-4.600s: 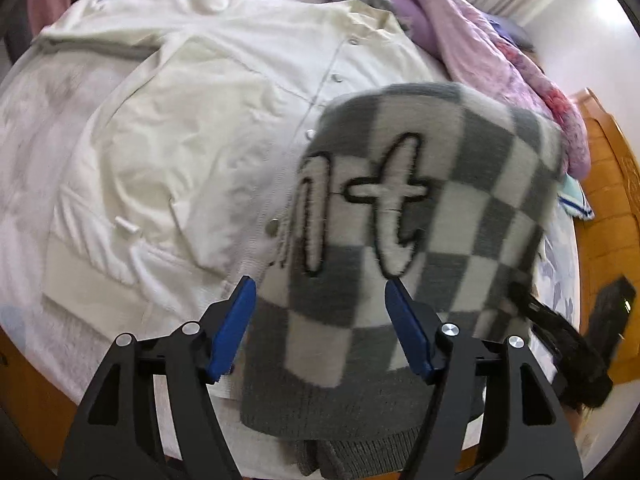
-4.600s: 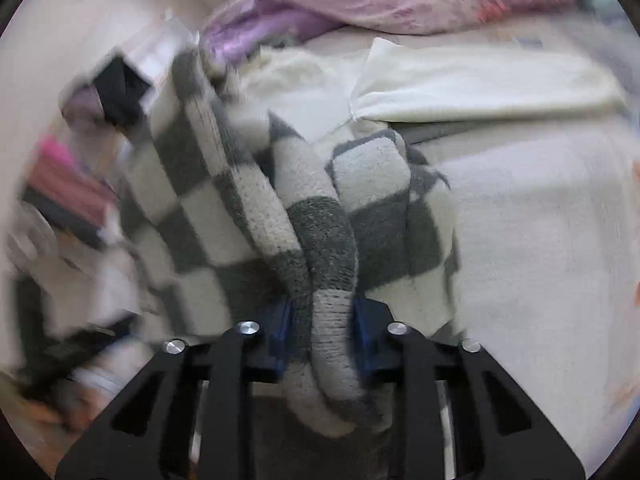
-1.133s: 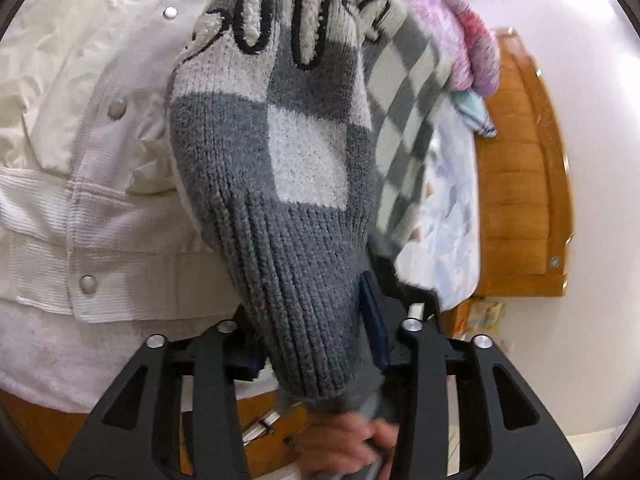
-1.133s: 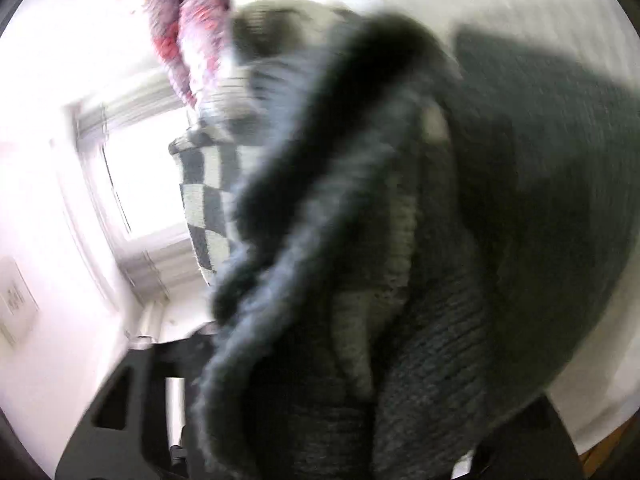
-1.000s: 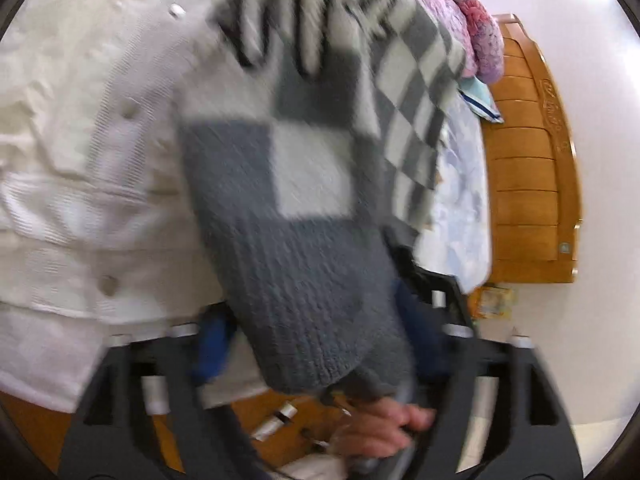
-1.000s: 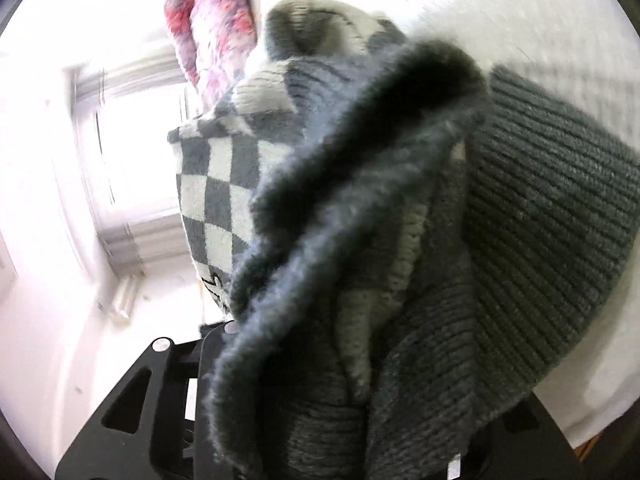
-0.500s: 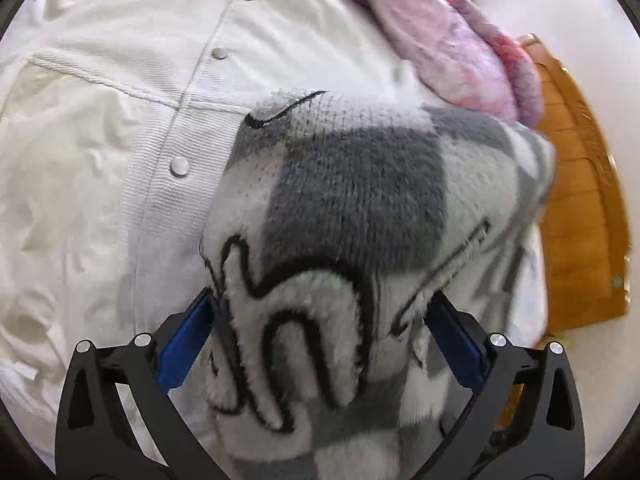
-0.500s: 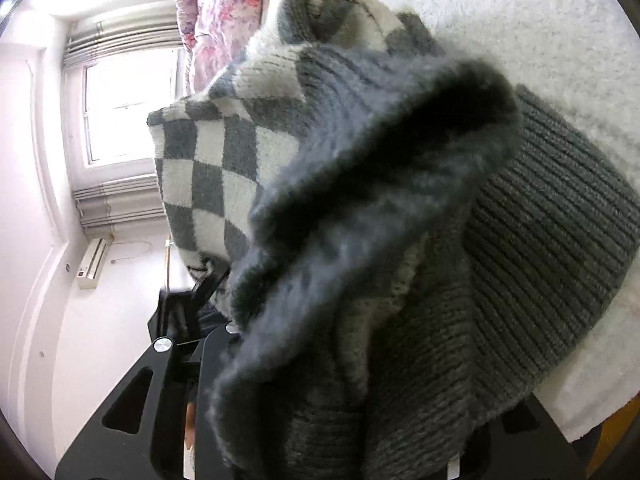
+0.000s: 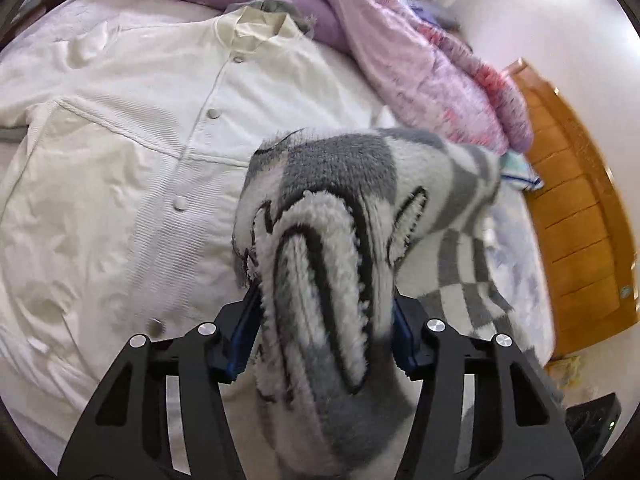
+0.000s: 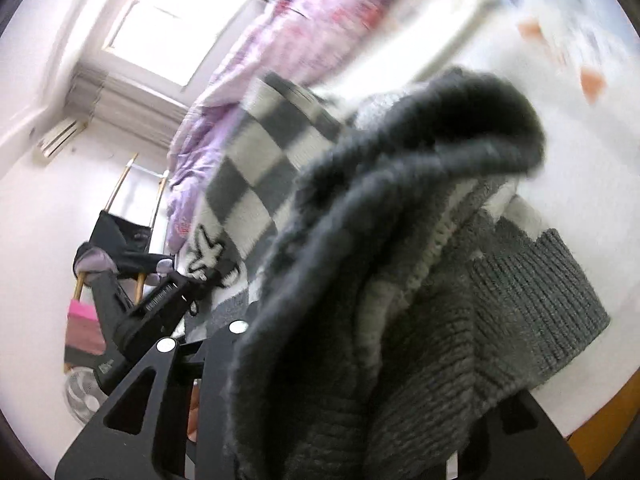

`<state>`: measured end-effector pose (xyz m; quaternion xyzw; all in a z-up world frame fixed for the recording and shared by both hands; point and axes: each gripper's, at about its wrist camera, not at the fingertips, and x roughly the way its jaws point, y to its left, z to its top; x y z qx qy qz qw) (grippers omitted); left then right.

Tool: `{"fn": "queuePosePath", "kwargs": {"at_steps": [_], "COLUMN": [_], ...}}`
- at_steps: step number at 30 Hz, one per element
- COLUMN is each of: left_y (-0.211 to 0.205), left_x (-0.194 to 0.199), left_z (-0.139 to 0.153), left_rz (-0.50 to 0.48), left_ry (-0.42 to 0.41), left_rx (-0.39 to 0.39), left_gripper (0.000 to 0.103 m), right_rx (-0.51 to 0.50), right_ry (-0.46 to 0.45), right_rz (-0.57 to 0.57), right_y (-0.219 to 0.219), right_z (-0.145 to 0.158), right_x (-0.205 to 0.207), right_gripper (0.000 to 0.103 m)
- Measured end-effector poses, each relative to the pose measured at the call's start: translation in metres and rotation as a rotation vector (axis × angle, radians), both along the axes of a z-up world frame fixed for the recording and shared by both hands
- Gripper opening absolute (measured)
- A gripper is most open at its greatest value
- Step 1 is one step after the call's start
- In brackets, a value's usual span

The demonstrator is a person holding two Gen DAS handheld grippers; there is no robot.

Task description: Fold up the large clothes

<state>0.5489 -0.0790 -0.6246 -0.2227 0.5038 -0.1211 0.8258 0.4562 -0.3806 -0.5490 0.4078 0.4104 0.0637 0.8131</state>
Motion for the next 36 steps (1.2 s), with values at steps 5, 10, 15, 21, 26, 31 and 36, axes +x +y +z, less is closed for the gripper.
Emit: {"fn": "queuePosePath", "kwargs": {"at_steps": [5,10,15,21,26,31,36], "left_y": [-0.045,-0.126,-0.236,-0.295,-0.305,-0.307,-0.303], "left_x": [-0.006,0.001,0.017,-0.008,-0.026,-0.028,-0.038], "left_z": [0.017,0.046,0.048,0.003,-0.039,-0.040,-0.035], "left_rz": [0.044,0.009,-0.159,-0.264,-0.286,-0.261,-0.267], "left_ry": [-0.045,-0.131,-0.138,-0.046,0.031,0.006,0.022], "left_rx": [-0.078,-0.157,-0.168,-0.047,0.067,0.101,0.098], "left_gripper": [0.054,0.044,0.038,0.038,0.043,0.051,0.058], "right_rx": [-0.175,-0.337,-0.464,-0.148,-0.021,-0.003,-0.043], "right_ry": [-0.123,-0.256,-0.301,0.046,0.184,0.220,0.314], "right_rz": [0.080,0.070,-0.036,-0.269,-0.321,-0.309,-0.263], "right_y": [-0.036,-0.093,-0.172,-0.273,-0.281,-0.284,-0.306], "right_z": [0.053,0.100,0.105,-0.029,-0.101,-0.094,-0.083], "right_x": [0.013,0.003,-0.015,-0.062,-0.099,-0.099,-0.094], "right_gripper": [0.029,0.029,0.030,0.030,0.035,0.042,0.050]}}
